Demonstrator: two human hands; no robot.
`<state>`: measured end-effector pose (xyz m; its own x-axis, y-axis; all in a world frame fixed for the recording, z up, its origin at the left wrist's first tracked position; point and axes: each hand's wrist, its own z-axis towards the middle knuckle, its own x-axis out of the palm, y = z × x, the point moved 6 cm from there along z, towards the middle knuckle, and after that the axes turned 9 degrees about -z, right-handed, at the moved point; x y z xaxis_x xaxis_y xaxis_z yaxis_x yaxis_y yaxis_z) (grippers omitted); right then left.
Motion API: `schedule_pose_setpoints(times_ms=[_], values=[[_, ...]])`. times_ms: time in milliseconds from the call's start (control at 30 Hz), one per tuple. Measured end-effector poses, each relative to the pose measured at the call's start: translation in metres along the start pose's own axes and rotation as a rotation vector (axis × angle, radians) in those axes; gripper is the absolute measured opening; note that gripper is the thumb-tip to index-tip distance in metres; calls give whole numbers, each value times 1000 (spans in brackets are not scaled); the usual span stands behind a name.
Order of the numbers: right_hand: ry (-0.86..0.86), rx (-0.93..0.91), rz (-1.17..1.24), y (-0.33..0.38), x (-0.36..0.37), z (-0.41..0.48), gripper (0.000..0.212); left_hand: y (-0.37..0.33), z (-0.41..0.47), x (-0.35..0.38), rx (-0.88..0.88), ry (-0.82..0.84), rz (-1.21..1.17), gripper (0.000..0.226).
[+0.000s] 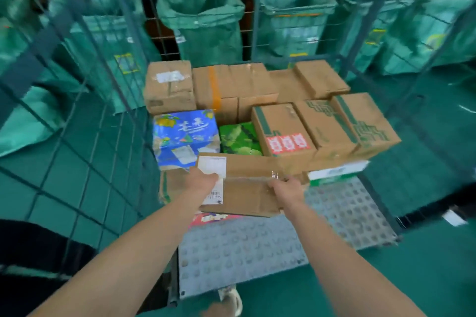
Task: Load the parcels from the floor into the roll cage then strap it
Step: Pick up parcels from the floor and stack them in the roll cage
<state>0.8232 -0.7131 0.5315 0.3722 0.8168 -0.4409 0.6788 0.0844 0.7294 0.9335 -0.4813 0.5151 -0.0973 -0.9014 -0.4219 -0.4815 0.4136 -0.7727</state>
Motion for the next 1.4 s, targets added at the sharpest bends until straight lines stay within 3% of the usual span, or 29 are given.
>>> schedule_pose_setpoints(times_ms=[200, 333, 400, 467, 567, 633, 833, 1000, 1100, 1267, 1400], values=[[166, -16, -97, 59, 90, 68, 23, 4, 90, -40, -110, -131, 46, 52], [267, -12, -131, 84, 150, 104, 9, 13, 139, -65, -221, -222, 56, 86], [318, 3, -149, 92, 177, 121, 21, 16, 160, -74, -258, -259, 79, 86], [353, -1, -181, 101, 198, 133, 10, 18, 177, -81, -319, -304, 105, 90], [357, -20, -263, 109, 221, 150, 24, 28, 199, -89, -370, -348, 109, 94], [347, -22, -315, 107, 231, 157, 14, 36, 209, -95, -369, -363, 109, 93], [380, -27, -524, 87, 248, 170, 30, 54, 216, -88, -350, -384, 175, 94], [402, -61, -639, 87, 255, 178, 26, 55, 213, -81, -212, -420, 205, 93], [423, -71, -682, 88, 256, 177, 25, 44, 203, -77, -119, -474, 230, 78], [498, -154, -730, 96, 253, 170, 45, 30, 194, -69, -152, -296, 404, 62], [576, -211, -691, 111, 241, 158, 62, 21, 178, -66, -165, -186, 267, 60]])
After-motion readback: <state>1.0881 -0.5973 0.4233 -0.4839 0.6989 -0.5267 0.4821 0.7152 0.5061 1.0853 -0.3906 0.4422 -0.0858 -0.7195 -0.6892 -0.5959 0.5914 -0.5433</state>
